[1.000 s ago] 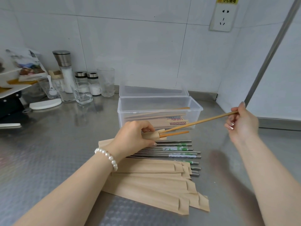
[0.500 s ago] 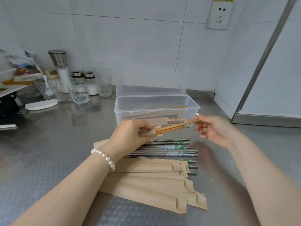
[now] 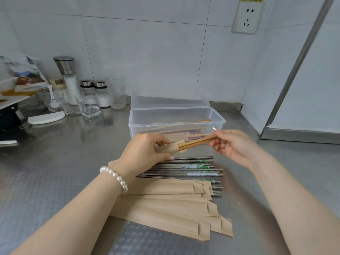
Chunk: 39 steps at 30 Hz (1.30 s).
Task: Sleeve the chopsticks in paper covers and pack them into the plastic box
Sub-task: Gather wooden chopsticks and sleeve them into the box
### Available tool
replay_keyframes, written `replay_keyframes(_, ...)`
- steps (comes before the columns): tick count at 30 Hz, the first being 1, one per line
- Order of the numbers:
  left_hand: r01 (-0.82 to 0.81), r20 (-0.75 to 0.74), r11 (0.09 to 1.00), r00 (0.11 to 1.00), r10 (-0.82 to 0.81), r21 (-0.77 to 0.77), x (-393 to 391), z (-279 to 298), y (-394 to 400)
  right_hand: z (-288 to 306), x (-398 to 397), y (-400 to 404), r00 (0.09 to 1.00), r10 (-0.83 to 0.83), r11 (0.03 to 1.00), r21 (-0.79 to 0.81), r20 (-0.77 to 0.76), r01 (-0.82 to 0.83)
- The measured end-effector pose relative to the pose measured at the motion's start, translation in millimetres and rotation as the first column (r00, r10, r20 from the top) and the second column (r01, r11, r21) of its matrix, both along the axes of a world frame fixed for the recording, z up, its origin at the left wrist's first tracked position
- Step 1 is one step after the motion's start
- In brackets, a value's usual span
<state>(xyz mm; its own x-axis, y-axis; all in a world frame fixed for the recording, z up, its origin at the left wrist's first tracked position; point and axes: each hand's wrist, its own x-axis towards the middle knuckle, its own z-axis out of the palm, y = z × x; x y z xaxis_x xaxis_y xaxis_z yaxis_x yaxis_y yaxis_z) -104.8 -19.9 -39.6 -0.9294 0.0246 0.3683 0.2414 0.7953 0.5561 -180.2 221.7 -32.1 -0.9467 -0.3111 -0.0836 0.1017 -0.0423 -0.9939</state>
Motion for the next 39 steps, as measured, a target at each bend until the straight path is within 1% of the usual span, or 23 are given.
replay_keyframes(3,-0.102,-0.042,0.994,0.994,0.103,0.034,-0.1,8.3,-14.1,3.9,-2.3,5.1,0.995,-0.103,0.993,-0.063,0.003,0.103)
replay_keyframes(4,-0.138,-0.066,0.987,0.987,0.144,0.087,0.4,12.1,-19.1,5.1,-2.8,8.0,0.991,-0.133,0.988,-0.079,0.011,0.134)
replay_keyframes(6,-0.174,-0.095,0.948,0.974,0.205,0.267,1.2,18.2,-26.2,6.8,-3.8,13.1,0.983,-0.182,0.976,-0.115,0.039,0.185)
replay_keyframes(7,-0.169,-0.085,0.909,0.973,0.217,0.382,1.4,21.2,-27.9,7.5,-4.1,14.6,0.98,-0.194,0.971,-0.134,0.051,0.199)
replay_keyframes(8,-0.155,-0.053,0.847,0.976,0.21,0.508,0.7,23.3,-29.1,8.2,-4.4,15.5,0.978,-0.199,0.967,-0.152,0.059,0.206)
replay_keyframes(10,-0.122,0.039,0.688,0.99,0.135,0.716,-2.0,24.8,-29.4,9.1,-3.5,14.4,0.98,-0.189,0.965,-0.171,0.065,0.197)
replay_keyframes(11,-0.112,0.08,0.617,0.994,0.079,0.779,-3.2,24.1,-29.1,9.2,-2.7,13.3,0.982,-0.176,0.967,-0.175,0.066,0.185)
replay_keyframes(14,-0.107,0.144,0.454,0.988,-0.048,0.885,-4.4,23.7,-27.7,7.8,-1.7,10.1,0.987,-0.159,0.978,-0.135,0.031,0.161)
replay_keyframes(15,-0.109,0.15,0.408,0.986,-0.068,0.906,-3.7,24.7,-27.4,7.0,-2.1,9.2,0.985,-0.172,0.982,-0.08,-0.007,0.171)
replay_keyframes(17,-0.111,0.15,0.343,0.984,-0.09,0.933,-1.9,27.5,-27.2,4.5,-2.8,5.3,0.969,-0.216,0.97,0.087,-0.121,0.227)
replay_keyframes(19,-0.117,0.157,0.321,0.983,-0.1,0.94,-1.3,28.8,-27.4,1.9,-1.2,-2.2,0.951,-0.233,0.942,0.194,-0.205,0.273)
replay_keyframes(21,-0.126,0.168,0.313,0.98,-0.11,0.941,-1.2,29.2,-27.8,0.3,1.6,-9.6,0.952,-0.21,0.943,0.213,-0.221,0.257)
replay_keyframes(23,-0.128,0.17,0.305,0.979,-0.114,0.944,-1.1,29.8,-28.8,0.5,4.2,-12.8,0.965,-0.167,0.96,0.191,-0.2,0.205)
replay_keyframes(25,-0.116,0.158,0.288,0.98,-0.124,0.95,-0.4,30.9,-30.4,2.5,5.7,-11.0,0.978,-0.127,0.981,0.125,-0.165,0.149)
replay_keyframes(28,-0.098,0.146,0.279,0.977,-0.158,0.955,0.0,30.6,-31.0,6.6,6.4,-6.0,0.991,-0.084,0.996,-0.043,-0.109,0.08)
replay_keyframes(30,-0.078,0.14,0.295,0.971,-0.193,0.952,-0.1,29.4,-29.1,8.0,6.6,-4.8,0.994,-0.084,0.985,-0.154,-0.073,0.072)
replay_keyframes(32,-0.056,0.13,0.303,0.965,-0.23,0.951,0.0,28.8,-27.0,8.6,6.4,-5.4,0.991,-0.121,0.965,-0.241,-0.062,0.103)
replay_keyframes(36,0.0,0.08,0.284,0.959,-0.272,0.959,0.1,29.4,-25.9,9.2,5.4,-8.5,0.977,-0.197,0.93,-0.331,-0.084,0.159)
replay_keyframes(39,0.044,0.013,0.226,0.97,-0.244,0.973,-0.1,31.0,-28.2,12.1,3.6,-7.5,0.96,-0.257,0.919,-0.336,-0.108,0.208)
